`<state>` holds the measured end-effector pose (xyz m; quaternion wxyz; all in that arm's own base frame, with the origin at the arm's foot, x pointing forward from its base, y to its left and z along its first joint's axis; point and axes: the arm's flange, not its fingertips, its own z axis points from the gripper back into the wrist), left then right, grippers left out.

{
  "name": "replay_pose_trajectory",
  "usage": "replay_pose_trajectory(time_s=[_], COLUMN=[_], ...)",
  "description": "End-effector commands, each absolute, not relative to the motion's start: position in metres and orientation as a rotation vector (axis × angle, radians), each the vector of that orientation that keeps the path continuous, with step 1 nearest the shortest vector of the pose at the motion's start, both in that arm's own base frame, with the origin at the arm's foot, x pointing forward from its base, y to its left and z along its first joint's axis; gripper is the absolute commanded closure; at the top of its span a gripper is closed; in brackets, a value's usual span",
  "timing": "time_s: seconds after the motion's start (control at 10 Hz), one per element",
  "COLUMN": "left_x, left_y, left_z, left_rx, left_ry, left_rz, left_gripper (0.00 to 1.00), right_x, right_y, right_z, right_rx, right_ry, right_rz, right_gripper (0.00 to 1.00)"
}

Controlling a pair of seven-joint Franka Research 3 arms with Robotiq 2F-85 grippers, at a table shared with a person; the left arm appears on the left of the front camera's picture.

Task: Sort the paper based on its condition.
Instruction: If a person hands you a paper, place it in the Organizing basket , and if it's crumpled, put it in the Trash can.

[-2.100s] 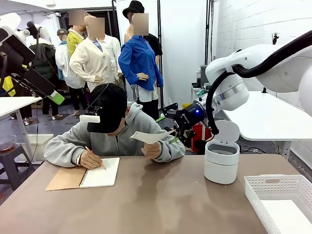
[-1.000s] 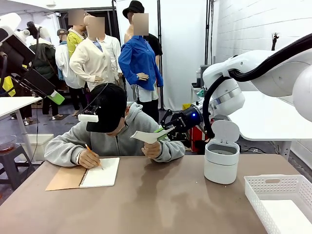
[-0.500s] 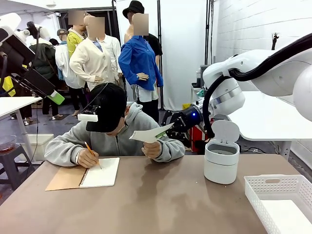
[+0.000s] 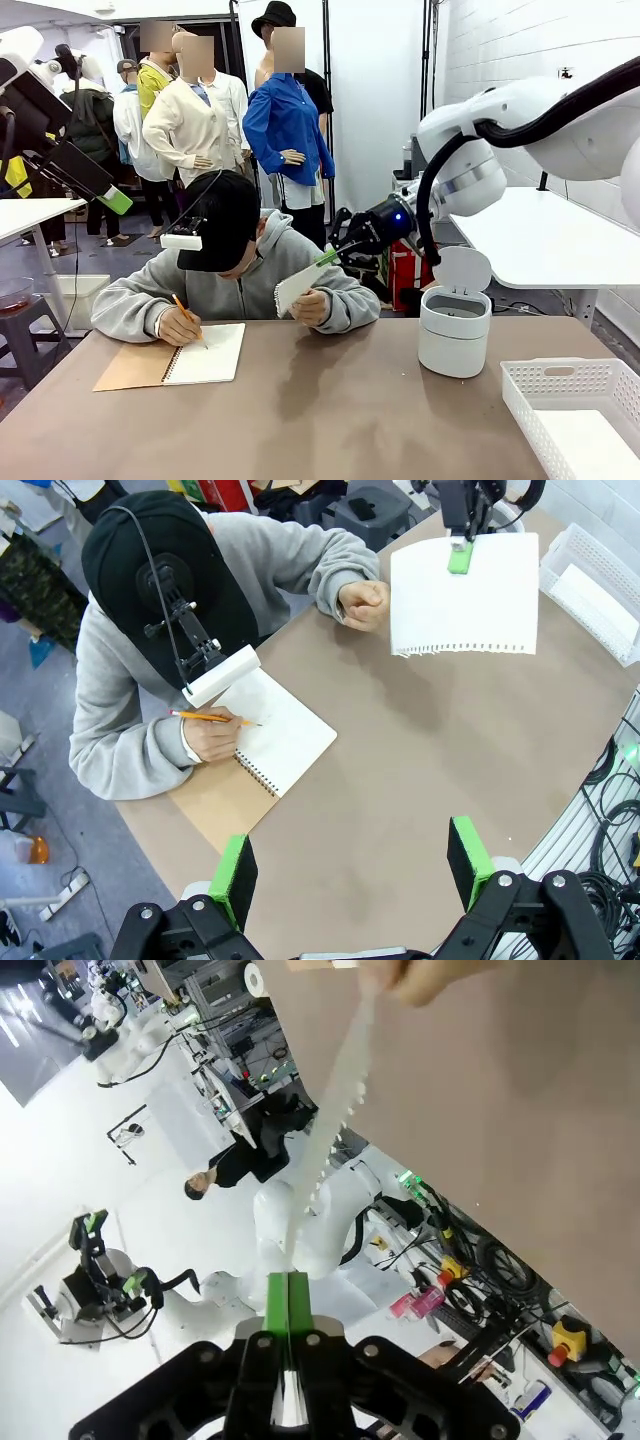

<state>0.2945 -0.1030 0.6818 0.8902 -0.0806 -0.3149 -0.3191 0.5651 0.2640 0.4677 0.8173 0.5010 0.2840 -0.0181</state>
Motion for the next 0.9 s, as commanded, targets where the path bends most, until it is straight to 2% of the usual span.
replay_pose_trajectory(time_s=[0.0, 0.2, 0.5, 0.8], left_x=[0.294, 0.294, 0.294, 0.294], left_y=[-0.103, -0.103, -0.103, -0.103], left_z=[0.682, 0.682, 0.682, 0.682], left_rx=[-0.165, -0.165, -0.165, -0.165], left_ry=[-0.655, -0.655, -0.655, -0.655], left_rz=[-0.661, -0.661, -0.661, -0.661], left_gripper=[0.00, 0.00, 0.00, 0.00], right_x=[0.545, 0.515, 0.458, 0.417], right_y=[0.267, 0.266, 0.237, 0.201], right_z=[0.493, 0.530, 0.577, 0.608], right_rx=[1.025, 0.949, 0.639, 0.447], right_ry=[0.538, 0.431, 0.141, -0.080], right_rz=[0.084, 0.162, 0.371, 0.434], right_gripper=[1.00, 1.00, 1.00, 1.00])
